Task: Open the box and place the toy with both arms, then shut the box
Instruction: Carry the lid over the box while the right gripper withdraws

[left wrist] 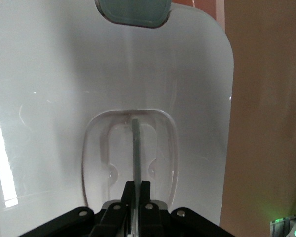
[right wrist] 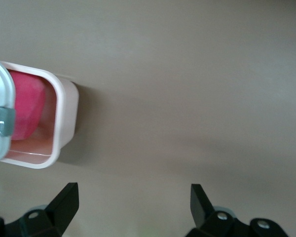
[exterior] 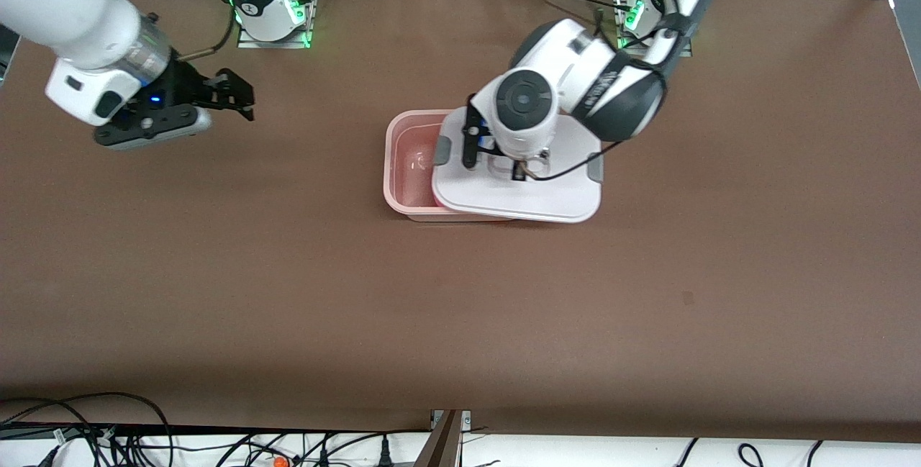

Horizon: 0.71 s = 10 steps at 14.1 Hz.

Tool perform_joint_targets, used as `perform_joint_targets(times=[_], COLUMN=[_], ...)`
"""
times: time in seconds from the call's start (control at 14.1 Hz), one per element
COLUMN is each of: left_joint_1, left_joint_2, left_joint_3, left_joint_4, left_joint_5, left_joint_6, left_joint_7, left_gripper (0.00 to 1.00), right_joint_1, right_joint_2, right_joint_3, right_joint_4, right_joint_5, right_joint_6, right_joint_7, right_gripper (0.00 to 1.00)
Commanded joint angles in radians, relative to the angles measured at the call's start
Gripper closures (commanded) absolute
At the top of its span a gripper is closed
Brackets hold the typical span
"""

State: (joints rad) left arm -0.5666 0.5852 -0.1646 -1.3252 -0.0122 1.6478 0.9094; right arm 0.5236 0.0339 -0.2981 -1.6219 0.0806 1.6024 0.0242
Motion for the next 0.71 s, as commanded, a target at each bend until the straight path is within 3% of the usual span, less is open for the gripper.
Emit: perform_joint_targets(times=[0.0, 0.28, 0.64], left_joint_1=[-0.051, -0.062, -0.082], left_joint_2=[0.103, 0.116, 0.111], left_joint_3=[0.014, 0.014, 0.013], left_joint_4=[0.142, 0.164, 0.175], left_joint_5=[-0.017, -0.019, -0.028], left_joint_6=[-0.003, -0.002, -0.003], left_joint_7=[-0.098, -0.167, -0.227], left_gripper=[1.0, 1.0, 1.0], right_joint_1=[-0.153, -0.37, -0.375], right_joint_2=[-0.015, -0.008, -0.003], right_joint_3=[0.095, 0.275, 0.274], right_joint_4=[-0.021, -0.012, -0.001], right_joint_5=[0.01, 0.001, -0.002], right_joint_6=[-0.013, -0.004, 0.007], right_joint_7=[-0.006, -0.007, -0.006], right_gripper=[0.0, 0.0, 0.0])
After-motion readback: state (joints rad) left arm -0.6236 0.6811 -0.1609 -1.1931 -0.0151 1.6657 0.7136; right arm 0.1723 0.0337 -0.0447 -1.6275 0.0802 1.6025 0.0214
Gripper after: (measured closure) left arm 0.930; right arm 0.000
